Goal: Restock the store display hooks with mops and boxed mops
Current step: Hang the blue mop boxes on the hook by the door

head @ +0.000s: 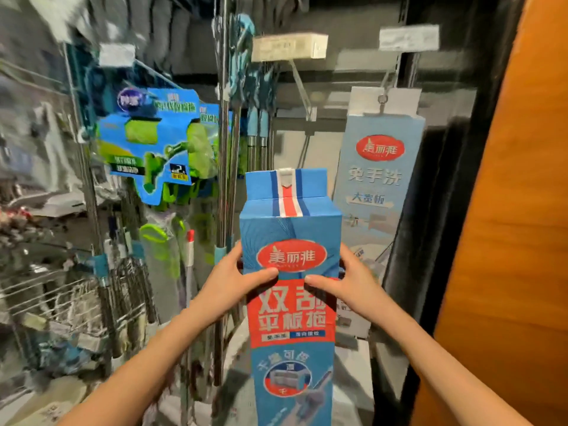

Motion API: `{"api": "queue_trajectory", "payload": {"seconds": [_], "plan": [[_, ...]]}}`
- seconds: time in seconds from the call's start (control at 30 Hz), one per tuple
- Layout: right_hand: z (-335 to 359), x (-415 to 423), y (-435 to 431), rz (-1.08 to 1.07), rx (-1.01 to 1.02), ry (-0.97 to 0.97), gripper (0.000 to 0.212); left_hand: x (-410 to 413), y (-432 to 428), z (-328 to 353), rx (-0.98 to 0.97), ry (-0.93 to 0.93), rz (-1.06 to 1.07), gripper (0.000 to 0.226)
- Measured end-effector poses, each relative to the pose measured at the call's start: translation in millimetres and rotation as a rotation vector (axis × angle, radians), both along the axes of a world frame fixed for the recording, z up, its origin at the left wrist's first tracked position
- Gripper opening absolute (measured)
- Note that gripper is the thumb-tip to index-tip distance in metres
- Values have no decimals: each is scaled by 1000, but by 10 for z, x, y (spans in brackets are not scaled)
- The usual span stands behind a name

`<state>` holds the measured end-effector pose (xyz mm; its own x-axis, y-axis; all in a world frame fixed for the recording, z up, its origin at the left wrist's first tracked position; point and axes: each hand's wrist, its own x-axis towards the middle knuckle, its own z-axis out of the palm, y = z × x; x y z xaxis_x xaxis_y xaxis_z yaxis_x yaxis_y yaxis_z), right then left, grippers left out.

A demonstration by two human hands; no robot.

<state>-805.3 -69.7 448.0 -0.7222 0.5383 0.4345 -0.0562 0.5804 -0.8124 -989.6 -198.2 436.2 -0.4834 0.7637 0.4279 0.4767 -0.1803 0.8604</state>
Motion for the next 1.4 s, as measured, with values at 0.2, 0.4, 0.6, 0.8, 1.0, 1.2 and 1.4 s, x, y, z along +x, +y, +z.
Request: {"api": "queue_trajectory", "payload": {"seconds": [0.2,0.4,0.6,0.8,1.0,1.2,1.4], "plan": [[386,-491,225,-104,24,122,60,-482,274,587,59,56,-67,36],[898,-640,500,-207,114,245,50,-656,588,1251,114,189,-102,28],[1283,-711,652,-183,176,307,59,-731,777,1601,184,187,-142,35],[1357,-759,795,-148,162,293,67,-752,968,1663,219,151,-193,27],[1378,-792,913,-126,165,266,58,-813,1147,1624,212,90,-171,22],[1419,-835,911,-110,157,289,64,-796,1193,1625,257,-50,-180,48],[1357,-822,939,-72,183,338,73,-731,1129,1545,341,-63,-158,76]]}}
